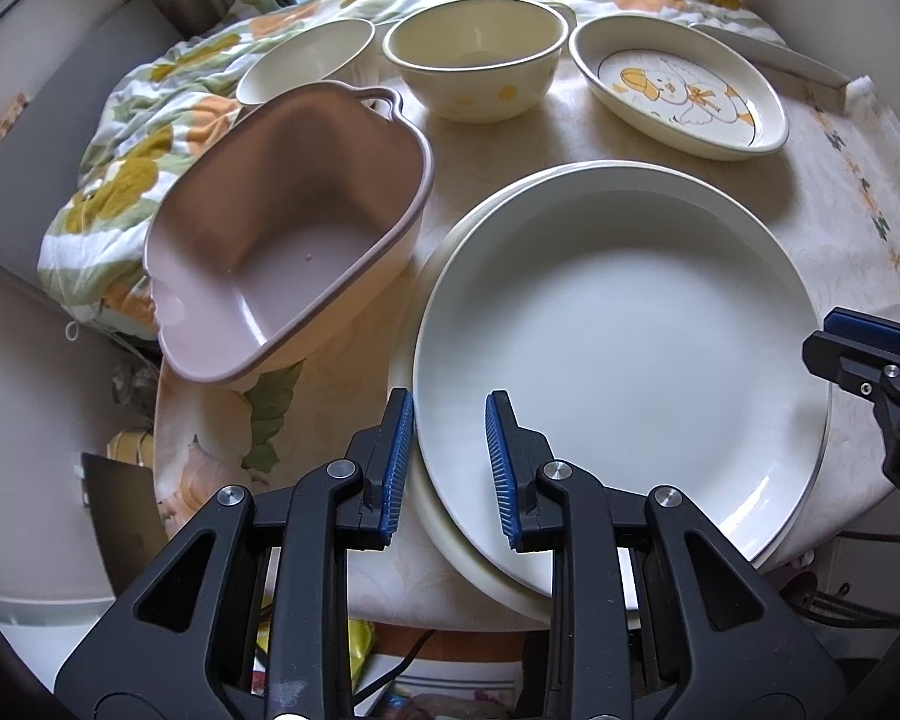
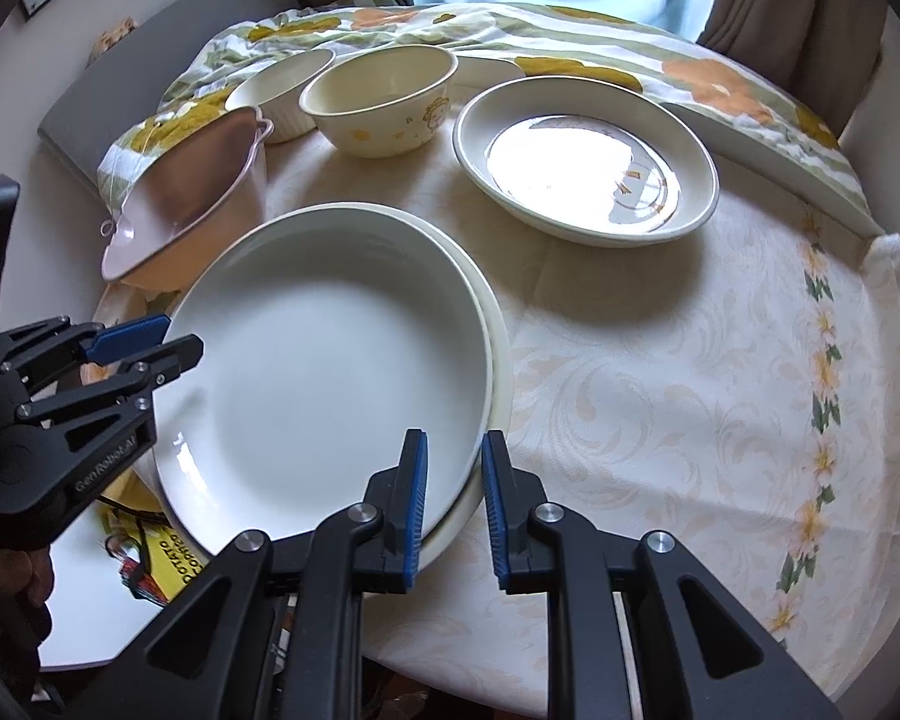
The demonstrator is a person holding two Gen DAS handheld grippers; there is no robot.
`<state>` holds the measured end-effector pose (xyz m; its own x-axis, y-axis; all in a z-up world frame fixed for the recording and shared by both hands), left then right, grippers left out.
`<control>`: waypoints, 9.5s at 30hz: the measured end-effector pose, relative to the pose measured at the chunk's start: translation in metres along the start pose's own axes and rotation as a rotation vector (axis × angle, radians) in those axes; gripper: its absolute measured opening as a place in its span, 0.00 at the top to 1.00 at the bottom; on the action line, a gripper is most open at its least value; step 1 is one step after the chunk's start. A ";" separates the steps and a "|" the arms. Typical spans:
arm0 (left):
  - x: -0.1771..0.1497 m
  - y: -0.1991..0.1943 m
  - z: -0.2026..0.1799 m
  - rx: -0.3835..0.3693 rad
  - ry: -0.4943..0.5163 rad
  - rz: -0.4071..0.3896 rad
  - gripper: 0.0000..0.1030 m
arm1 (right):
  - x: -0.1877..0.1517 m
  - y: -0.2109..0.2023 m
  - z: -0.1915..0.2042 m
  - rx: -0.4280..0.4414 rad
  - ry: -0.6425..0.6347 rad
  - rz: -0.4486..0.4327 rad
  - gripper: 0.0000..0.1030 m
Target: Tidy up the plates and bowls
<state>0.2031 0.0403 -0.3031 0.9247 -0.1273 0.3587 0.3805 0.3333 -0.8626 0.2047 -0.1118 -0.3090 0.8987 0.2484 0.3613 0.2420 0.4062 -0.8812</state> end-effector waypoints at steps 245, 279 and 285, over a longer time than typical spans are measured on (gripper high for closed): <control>0.026 0.108 0.154 -0.281 -0.572 0.215 0.72 | 0.166 0.132 0.088 0.338 -0.141 0.210 0.67; 0.058 -0.110 0.021 -0.329 -0.281 -0.086 0.83 | 0.075 -0.087 0.000 0.267 0.014 -0.140 0.88; 0.057 -0.133 -0.075 -0.435 -0.169 -0.068 0.83 | 0.023 -0.135 -0.074 0.174 0.138 -0.193 0.88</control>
<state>0.2056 -0.0817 -0.1946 0.8968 0.0302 0.4414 0.4422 -0.0975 -0.8916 0.2200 -0.2263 -0.2040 0.8865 0.0347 0.4615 0.3576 0.5816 -0.7307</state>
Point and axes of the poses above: each gripper's, at about its wrist camera, not at the fingertips, and y roughly the way its jaws point, z to its left, x to its top, the point moved 2 cm from there along y, roughly the way its jaws point, and after that the axes turned 13 degrees about x, right-handed, at the moved point
